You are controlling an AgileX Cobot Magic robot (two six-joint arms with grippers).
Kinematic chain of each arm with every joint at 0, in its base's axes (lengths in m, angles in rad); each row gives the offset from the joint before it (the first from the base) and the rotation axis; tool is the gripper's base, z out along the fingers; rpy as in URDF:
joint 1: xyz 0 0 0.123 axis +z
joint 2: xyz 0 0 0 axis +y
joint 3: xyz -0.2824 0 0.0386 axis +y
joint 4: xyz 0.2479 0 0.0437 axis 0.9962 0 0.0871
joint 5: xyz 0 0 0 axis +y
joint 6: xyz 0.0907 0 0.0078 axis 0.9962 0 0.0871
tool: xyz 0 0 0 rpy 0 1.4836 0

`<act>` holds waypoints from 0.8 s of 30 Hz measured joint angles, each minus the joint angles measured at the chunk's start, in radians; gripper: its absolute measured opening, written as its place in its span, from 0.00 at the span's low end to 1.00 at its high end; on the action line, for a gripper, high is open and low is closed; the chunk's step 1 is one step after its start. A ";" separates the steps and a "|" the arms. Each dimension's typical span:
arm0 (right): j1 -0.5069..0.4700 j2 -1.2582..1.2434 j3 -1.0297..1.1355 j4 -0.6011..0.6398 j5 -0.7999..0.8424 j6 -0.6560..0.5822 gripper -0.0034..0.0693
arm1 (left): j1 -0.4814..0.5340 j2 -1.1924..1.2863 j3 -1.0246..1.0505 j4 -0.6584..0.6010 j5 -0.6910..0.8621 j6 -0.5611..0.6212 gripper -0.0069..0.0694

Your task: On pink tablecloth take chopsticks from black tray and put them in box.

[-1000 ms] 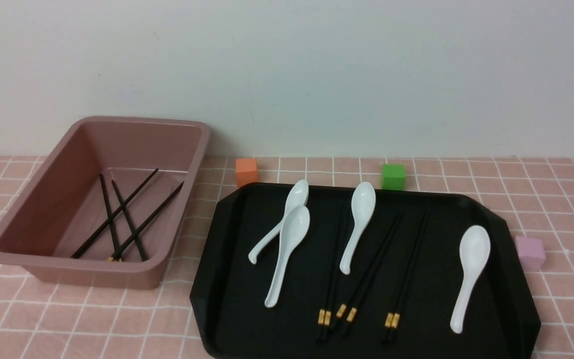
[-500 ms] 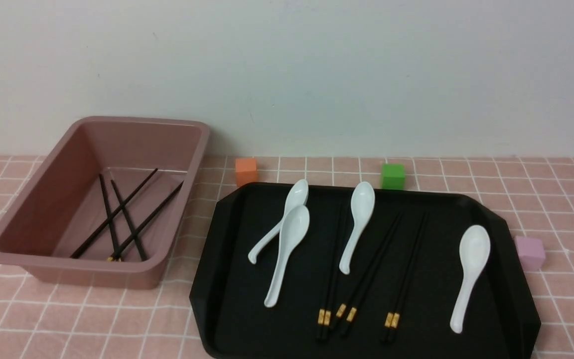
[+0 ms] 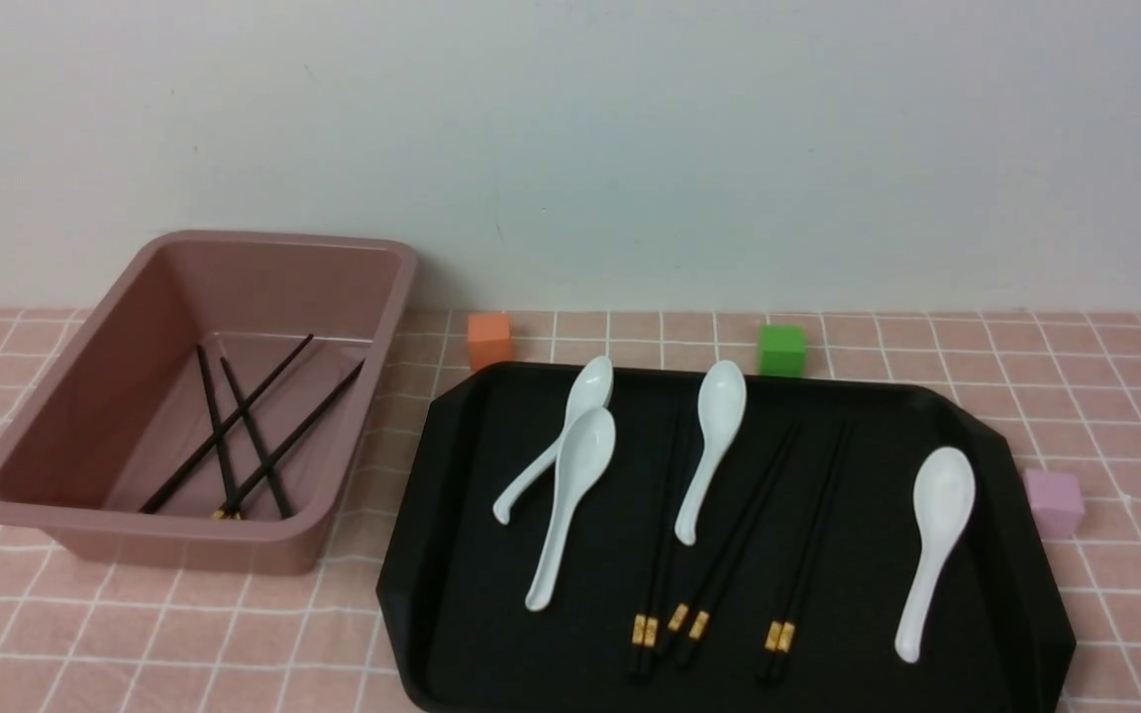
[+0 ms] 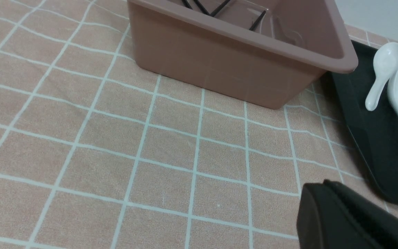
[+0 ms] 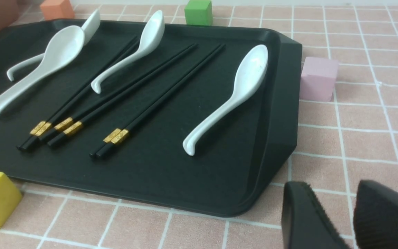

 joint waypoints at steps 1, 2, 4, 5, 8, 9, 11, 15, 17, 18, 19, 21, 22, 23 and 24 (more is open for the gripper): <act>0.000 0.000 0.000 0.000 0.000 0.000 0.38 | 0.000 0.000 0.000 0.000 0.000 0.000 0.08; 0.000 0.000 0.000 0.000 0.000 0.000 0.38 | 0.000 0.000 0.000 0.000 0.000 0.000 0.08; 0.000 0.000 0.000 0.000 0.000 0.000 0.38 | 0.000 0.000 0.000 0.000 0.000 0.000 0.08; 0.000 0.000 0.000 0.000 0.000 0.000 0.38 | 0.000 0.000 0.000 0.000 0.000 0.000 0.08; 0.000 0.000 0.000 0.000 0.000 0.000 0.38 | 0.000 0.000 0.000 0.000 0.000 0.000 0.09; 0.000 0.000 0.000 0.000 0.000 0.000 0.38 | 0.000 0.000 0.000 0.000 0.000 0.000 0.09; 0.000 0.000 0.000 0.000 0.000 0.000 0.38 | 0.000 0.000 0.000 0.000 0.000 0.000 0.09; 0.000 0.000 0.000 0.000 0.000 0.000 0.38 | 0.000 0.000 0.000 0.000 0.000 0.000 0.09; 0.000 0.000 0.000 0.000 0.000 0.000 0.38 | 0.000 0.000 0.000 0.000 0.000 0.000 0.09; 0.000 0.000 0.000 0.000 0.000 0.000 0.38 | 0.000 0.000 0.000 0.000 0.000 0.000 0.09; 0.000 0.000 0.000 0.000 0.000 0.000 0.38 | 0.000 0.000 0.000 0.000 0.000 0.000 0.09; 0.000 0.000 0.000 0.000 0.000 0.000 0.38 | 0.000 0.000 0.000 0.000 0.000 0.000 0.10; 0.000 0.000 0.000 0.000 0.000 0.000 0.38 | 0.000 0.000 0.000 0.000 0.000 0.000 0.10; 0.000 0.000 0.000 0.000 0.000 0.000 0.38 | 0.000 0.000 0.000 0.000 0.000 0.000 0.10; 0.000 0.000 0.000 0.000 0.000 0.000 0.38 | 0.000 0.000 0.000 0.000 0.000 0.000 0.10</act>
